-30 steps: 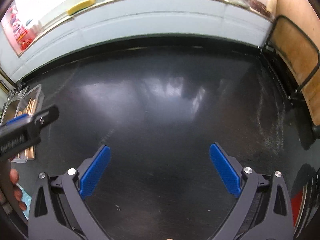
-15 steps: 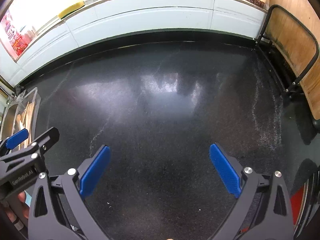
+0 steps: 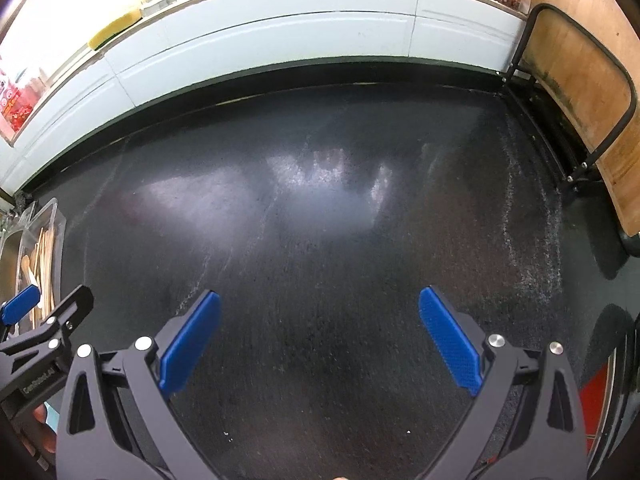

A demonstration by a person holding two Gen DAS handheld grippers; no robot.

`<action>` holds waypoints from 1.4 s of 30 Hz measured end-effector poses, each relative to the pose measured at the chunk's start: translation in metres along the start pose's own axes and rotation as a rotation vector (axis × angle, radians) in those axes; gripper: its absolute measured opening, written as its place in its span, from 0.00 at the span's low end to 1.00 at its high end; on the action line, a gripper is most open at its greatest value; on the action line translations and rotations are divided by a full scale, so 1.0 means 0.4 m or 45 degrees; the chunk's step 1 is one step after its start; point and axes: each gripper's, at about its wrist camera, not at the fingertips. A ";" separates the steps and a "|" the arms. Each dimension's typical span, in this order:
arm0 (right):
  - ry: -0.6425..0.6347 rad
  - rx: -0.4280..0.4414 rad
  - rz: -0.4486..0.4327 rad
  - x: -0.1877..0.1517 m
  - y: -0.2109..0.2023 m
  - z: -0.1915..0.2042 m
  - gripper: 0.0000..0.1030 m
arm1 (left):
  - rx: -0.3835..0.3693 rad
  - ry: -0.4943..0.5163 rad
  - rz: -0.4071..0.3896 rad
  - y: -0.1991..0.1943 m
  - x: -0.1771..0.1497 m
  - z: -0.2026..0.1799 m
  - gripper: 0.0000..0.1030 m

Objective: Organize utensils

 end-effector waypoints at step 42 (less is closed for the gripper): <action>-0.003 -0.072 0.044 0.010 0.032 0.044 0.93 | -0.011 -0.013 0.034 0.041 0.021 0.032 0.94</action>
Point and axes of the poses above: each gripper's, at about its wrist camera, not at the fingertips, and y roughly the way its jaws point, z to its left, x to its top, and after that the axes turned 6 degrees about x, right-handed
